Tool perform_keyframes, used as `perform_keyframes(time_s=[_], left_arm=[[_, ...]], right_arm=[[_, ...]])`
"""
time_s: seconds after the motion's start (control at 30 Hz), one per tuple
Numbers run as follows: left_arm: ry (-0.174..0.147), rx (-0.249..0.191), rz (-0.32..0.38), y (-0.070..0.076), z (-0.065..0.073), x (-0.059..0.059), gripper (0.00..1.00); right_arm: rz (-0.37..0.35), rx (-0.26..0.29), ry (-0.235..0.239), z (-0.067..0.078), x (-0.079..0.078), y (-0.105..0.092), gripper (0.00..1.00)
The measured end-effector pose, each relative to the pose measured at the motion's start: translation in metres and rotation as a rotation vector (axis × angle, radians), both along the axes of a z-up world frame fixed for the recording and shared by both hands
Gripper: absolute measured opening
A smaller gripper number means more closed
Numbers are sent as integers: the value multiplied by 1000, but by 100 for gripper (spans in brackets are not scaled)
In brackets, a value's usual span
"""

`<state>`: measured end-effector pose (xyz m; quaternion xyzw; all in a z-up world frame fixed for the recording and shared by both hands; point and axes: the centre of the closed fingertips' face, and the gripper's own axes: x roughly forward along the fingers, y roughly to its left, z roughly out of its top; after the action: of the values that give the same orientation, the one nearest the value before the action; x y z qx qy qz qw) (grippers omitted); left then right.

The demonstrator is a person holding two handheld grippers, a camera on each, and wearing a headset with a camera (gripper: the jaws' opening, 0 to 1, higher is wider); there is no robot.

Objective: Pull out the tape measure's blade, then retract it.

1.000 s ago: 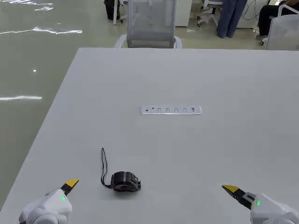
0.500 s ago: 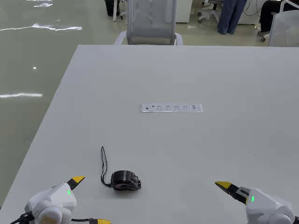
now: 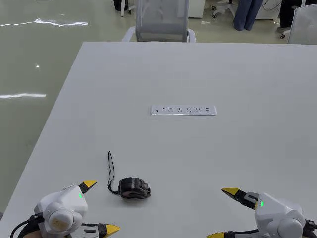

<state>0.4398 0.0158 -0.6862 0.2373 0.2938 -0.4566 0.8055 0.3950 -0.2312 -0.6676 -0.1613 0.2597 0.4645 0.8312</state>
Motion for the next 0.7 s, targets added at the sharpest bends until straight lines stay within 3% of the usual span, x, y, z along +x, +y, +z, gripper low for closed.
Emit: perform_keyframes(time_s=[0.7], left_arm=[[-7, 70, -86, -8, -15, 19, 67]], right_arm=[[75, -30, -33, -9, 16, 13, 64]])
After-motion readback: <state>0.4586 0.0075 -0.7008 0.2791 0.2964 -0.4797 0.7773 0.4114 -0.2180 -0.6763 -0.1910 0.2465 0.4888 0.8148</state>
